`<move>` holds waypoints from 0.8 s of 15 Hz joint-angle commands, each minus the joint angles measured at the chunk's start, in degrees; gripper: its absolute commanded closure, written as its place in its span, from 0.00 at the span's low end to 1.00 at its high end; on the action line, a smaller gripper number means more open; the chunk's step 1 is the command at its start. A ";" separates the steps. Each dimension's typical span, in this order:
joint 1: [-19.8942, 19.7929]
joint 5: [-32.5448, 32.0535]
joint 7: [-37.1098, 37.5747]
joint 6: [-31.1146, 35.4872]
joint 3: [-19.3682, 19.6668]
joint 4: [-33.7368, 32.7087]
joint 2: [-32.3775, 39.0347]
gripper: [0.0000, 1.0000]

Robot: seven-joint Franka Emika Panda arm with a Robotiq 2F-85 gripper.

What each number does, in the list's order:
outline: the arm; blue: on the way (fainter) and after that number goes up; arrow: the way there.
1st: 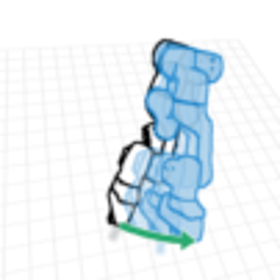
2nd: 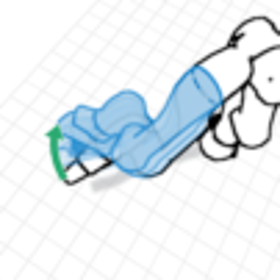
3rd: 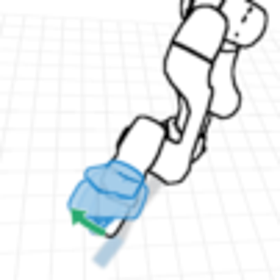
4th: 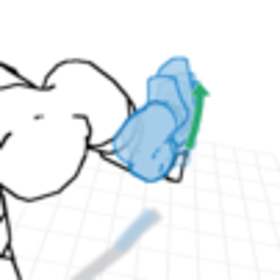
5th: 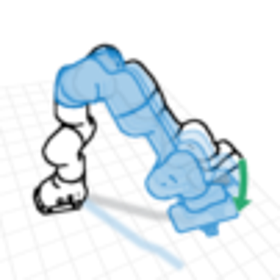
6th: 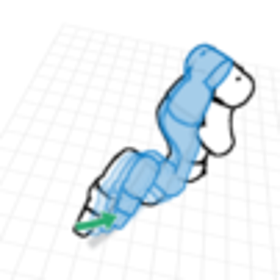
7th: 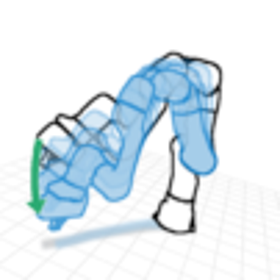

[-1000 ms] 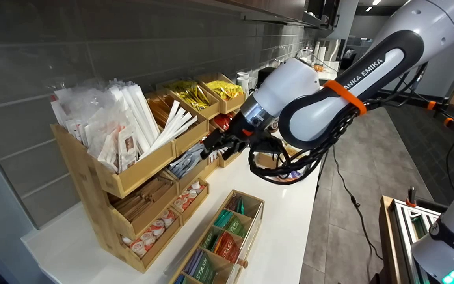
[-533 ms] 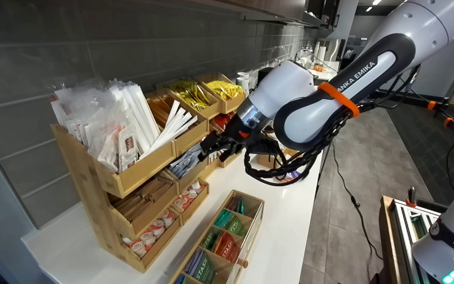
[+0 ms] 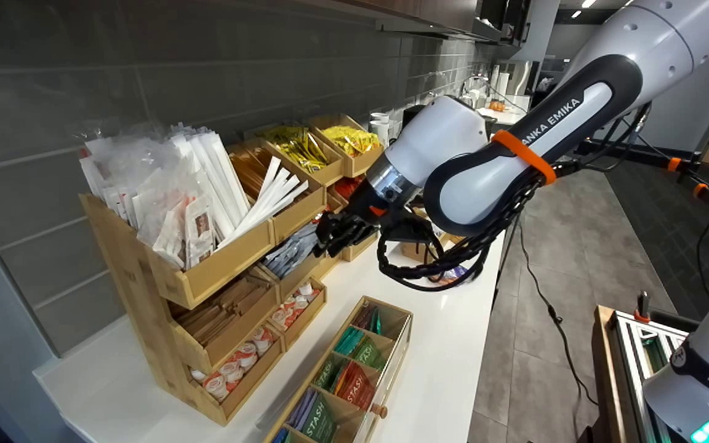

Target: Remove two white sachets from the rack

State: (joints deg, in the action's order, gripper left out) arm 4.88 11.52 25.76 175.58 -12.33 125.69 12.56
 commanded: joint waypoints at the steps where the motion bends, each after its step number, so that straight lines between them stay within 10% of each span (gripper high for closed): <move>1: 0.85 -0.91 0.90 -0.97 0.76 -1.11 0.74 0.91; 3: 0.86 -0.88 0.95 -0.91 0.79 -1.14 0.66 0.54; 5: 0.76 -0.63 0.90 -0.31 0.63 -1.33 0.64 0.53; 12: 1.65 -1.40 1.23 0.57 1.48 -3.76 2.19 0.01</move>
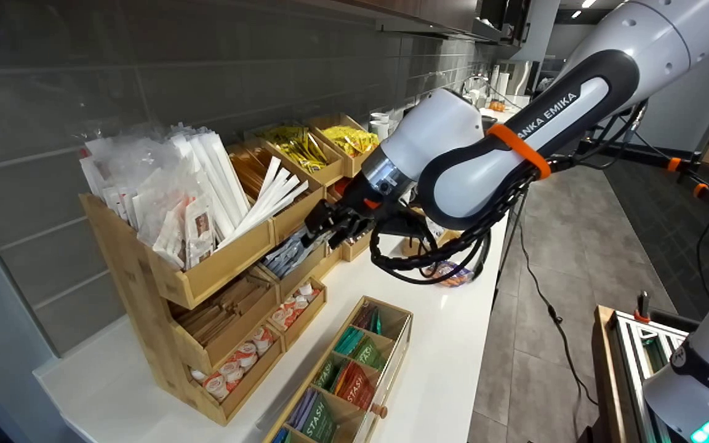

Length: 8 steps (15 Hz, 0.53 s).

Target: Remove two white sachets from the rack

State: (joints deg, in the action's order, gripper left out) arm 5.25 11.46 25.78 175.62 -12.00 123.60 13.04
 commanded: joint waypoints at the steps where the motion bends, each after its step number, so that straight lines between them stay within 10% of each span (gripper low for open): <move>1: 1.37 -1.21 1.10 0.48 1.11 -2.05 2.04 0.00; 3: 1.53 -1.08 0.99 0.45 1.07 -2.52 2.56 0.00; 8: 1.66 -0.63 0.65 0.46 0.76 -3.39 3.52 0.48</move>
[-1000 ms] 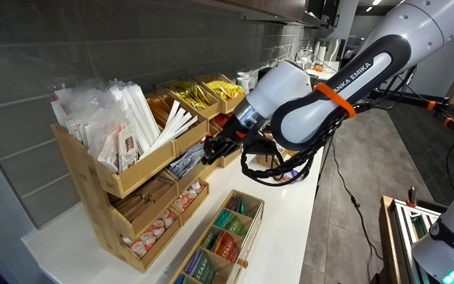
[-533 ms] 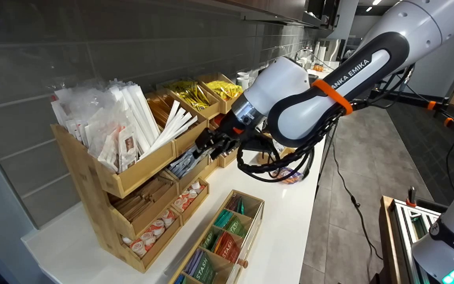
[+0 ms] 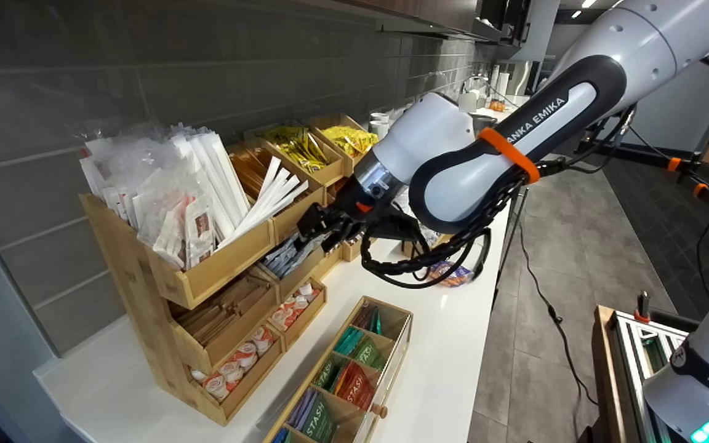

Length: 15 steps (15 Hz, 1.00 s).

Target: Remove two white sachets from the rack

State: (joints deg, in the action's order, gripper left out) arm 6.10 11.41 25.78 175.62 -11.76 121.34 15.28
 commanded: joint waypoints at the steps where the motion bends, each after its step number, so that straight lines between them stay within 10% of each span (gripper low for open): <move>1: 0.83 -0.54 0.61 0.49 0.50 -1.16 1.38 0.56; 7: 0.85 -0.38 0.52 0.44 0.44 -1.93 1.93 0.98; 15: 1.30 4.51 -2.46 0.39 0.27 -2.03 1.22 1.00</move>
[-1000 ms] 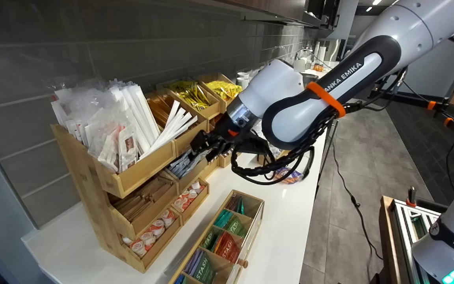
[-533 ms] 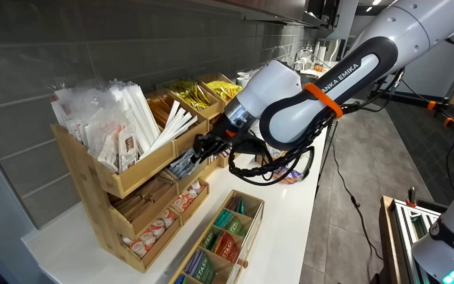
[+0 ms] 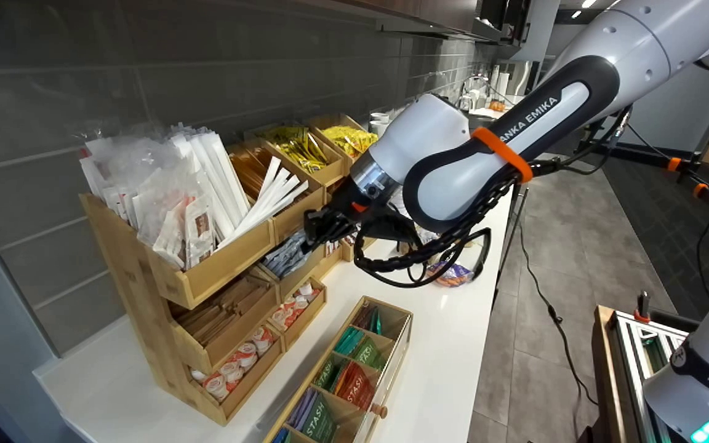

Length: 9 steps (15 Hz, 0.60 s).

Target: Remove two white sachets from the rack

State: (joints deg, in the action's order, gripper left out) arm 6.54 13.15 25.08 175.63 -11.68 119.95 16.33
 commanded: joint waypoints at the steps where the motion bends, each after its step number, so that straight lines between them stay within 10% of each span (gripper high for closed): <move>1: 0.84 3.04 -1.80 0.56 0.06 -0.52 -0.08 1.00; 9: 1.07 4.81 -2.53 1.56 -1.23 1.61 -3.10 1.00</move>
State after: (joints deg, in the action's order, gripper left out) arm 6.83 15.34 24.24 176.29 -12.68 119.90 15.44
